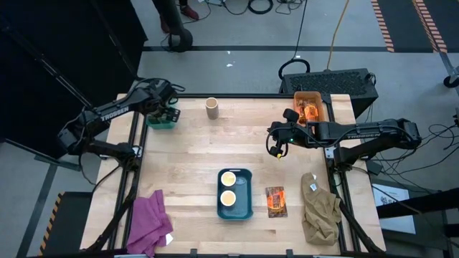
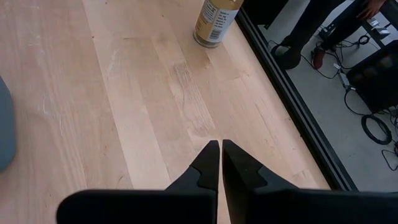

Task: Sort spices by type
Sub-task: Put the green seasoning bottle into the light blue bin, then put the orange seasoning bag into the orange bin

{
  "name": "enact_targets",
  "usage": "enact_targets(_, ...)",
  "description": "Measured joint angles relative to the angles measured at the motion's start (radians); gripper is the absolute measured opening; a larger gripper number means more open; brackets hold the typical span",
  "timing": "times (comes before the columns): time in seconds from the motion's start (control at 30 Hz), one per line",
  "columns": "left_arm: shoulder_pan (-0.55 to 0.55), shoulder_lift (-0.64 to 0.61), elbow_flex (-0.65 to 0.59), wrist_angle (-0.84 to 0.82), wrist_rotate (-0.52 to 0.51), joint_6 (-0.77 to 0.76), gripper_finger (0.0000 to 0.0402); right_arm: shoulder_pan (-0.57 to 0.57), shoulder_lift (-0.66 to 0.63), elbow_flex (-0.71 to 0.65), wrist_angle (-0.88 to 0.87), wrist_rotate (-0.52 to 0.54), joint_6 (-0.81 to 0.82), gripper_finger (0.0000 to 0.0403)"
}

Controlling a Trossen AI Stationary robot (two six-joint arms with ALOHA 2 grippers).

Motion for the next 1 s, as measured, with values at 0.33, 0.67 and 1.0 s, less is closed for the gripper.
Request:
enact_targets(0.33, 0.0, -0.09, 0.0, -0.001, -0.04, 0.079, 0.0317, 0.0, 0.0, 0.0, 0.0, 0.001, 0.0, 0.0)
enact_targets(0.67, -0.088, -0.211, 0.0, 0.028, -0.002, 0.081, 0.0317, 0.0, 0.0, 0.0, 0.001, 0.005, -0.001, 0.0)
enact_targets(1.0, -0.399, -0.264, 0.001, 0.217, -0.118, -0.012, 0.0317, 0.0, 0.0, 0.0, 0.007, 0.004, 0.034, 0.0)
